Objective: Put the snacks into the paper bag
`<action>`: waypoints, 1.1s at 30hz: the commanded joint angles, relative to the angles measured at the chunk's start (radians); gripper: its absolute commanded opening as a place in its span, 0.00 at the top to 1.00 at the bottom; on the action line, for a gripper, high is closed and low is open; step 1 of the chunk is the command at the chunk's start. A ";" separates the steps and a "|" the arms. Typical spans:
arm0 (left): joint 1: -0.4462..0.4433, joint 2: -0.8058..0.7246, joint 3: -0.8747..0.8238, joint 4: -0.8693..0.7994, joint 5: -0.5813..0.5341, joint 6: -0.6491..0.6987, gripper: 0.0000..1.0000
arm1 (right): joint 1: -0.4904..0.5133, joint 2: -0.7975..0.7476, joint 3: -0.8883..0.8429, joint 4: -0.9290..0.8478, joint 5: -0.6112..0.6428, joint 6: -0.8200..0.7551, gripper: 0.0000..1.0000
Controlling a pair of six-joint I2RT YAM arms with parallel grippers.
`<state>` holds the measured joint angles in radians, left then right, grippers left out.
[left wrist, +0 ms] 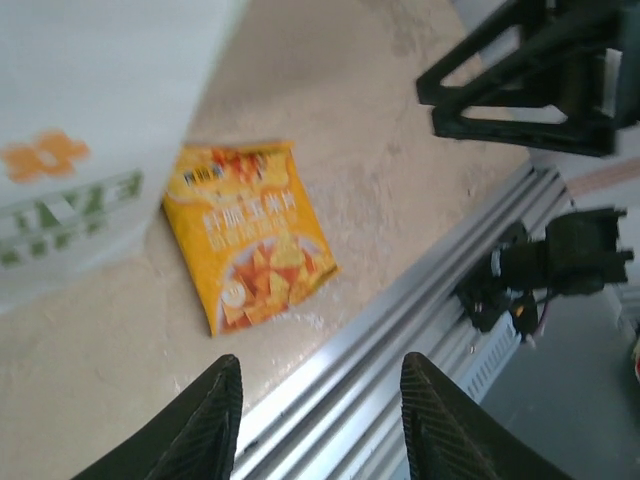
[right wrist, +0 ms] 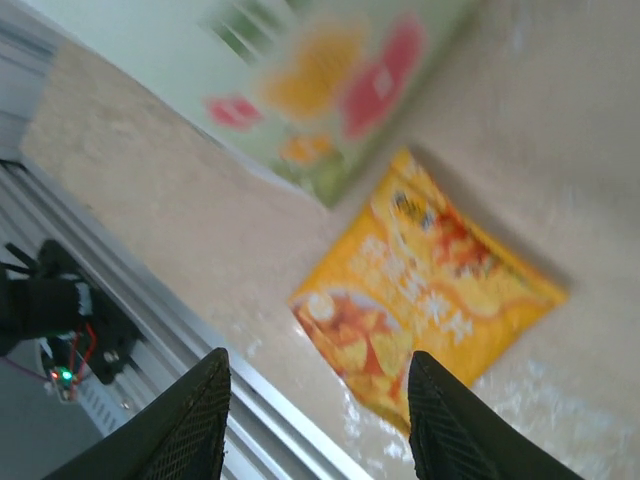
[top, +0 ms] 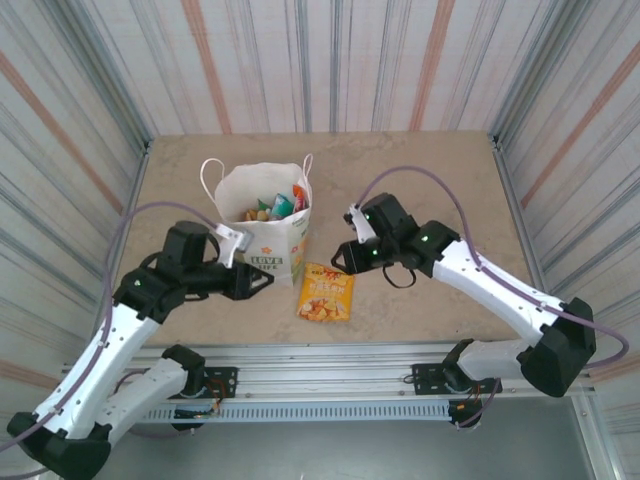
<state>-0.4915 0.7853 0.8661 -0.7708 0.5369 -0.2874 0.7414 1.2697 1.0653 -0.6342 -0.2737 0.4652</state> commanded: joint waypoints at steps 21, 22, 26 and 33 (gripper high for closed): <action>-0.147 -0.060 -0.328 0.213 -0.152 -0.222 0.62 | -0.078 0.217 -0.454 0.525 -0.189 0.441 0.51; -0.159 -0.057 -0.343 0.227 -0.163 -0.229 0.63 | -0.078 0.222 -0.459 0.539 -0.195 0.444 0.51; -0.206 -0.022 -0.347 0.222 -0.223 -0.226 0.66 | -0.082 0.220 -0.489 0.599 -0.220 0.456 0.52; -0.266 0.111 -0.396 0.349 -0.278 -0.236 0.74 | -0.092 0.232 -0.533 0.667 -0.244 0.474 0.52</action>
<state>-0.7315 0.8658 0.5076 -0.5053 0.3080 -0.5137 0.6540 1.4807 0.5613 0.0059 -0.5037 0.9138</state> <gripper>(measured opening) 0.265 0.481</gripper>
